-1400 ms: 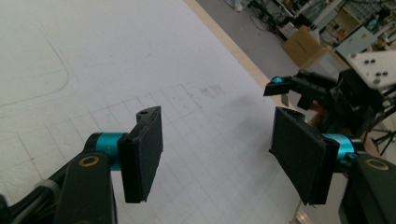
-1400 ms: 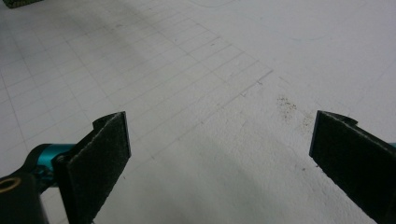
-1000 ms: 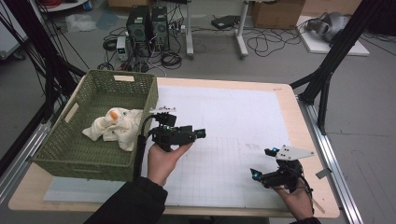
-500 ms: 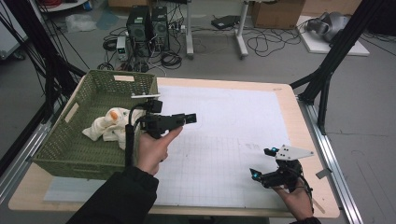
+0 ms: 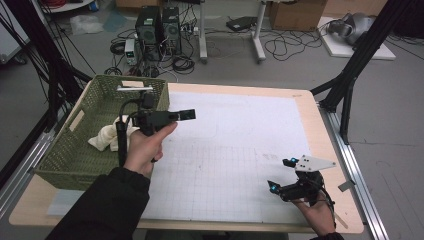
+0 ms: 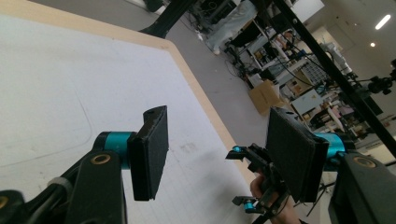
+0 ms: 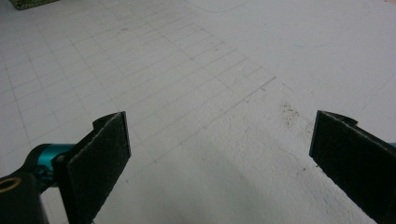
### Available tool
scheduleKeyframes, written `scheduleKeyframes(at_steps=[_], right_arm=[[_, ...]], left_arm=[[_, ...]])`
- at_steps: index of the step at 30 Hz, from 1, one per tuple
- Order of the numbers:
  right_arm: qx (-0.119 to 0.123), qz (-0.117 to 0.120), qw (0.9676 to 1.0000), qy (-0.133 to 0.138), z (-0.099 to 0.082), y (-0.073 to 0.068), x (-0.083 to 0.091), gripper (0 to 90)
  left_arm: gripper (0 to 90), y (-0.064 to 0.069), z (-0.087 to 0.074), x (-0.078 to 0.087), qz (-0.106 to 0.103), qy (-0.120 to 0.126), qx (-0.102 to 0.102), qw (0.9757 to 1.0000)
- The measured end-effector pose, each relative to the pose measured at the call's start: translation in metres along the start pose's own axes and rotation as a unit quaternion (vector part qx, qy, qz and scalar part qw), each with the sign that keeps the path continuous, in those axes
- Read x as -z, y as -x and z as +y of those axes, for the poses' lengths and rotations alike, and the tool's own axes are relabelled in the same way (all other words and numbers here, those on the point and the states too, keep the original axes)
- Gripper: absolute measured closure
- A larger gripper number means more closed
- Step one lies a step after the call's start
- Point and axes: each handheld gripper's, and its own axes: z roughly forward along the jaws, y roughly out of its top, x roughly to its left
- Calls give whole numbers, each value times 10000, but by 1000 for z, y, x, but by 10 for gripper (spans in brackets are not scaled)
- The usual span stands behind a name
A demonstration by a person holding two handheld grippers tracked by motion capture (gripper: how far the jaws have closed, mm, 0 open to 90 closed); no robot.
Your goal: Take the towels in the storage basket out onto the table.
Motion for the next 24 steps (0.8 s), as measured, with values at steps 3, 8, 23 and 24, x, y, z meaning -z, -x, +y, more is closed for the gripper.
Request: scheduleKeyframes(at_steps=[3,8,23,24], right_arm=[[4,-3,10000,-3,0,0,0,42],[25,8,10000,-20,0,0,-1,42],[15,12,10000,-71,-1,1,-2,42],[17,20,10000,-70,-1,1,-3,43]], left_arm=[[395,-8,9,12,-113,-64,-17,9999],[394,-20,18,24,-307,-179,-70,9993],[444,-78,35,60,333,-161,-180,9992],[444,-81,35,61,426,-177,-238,9987]])
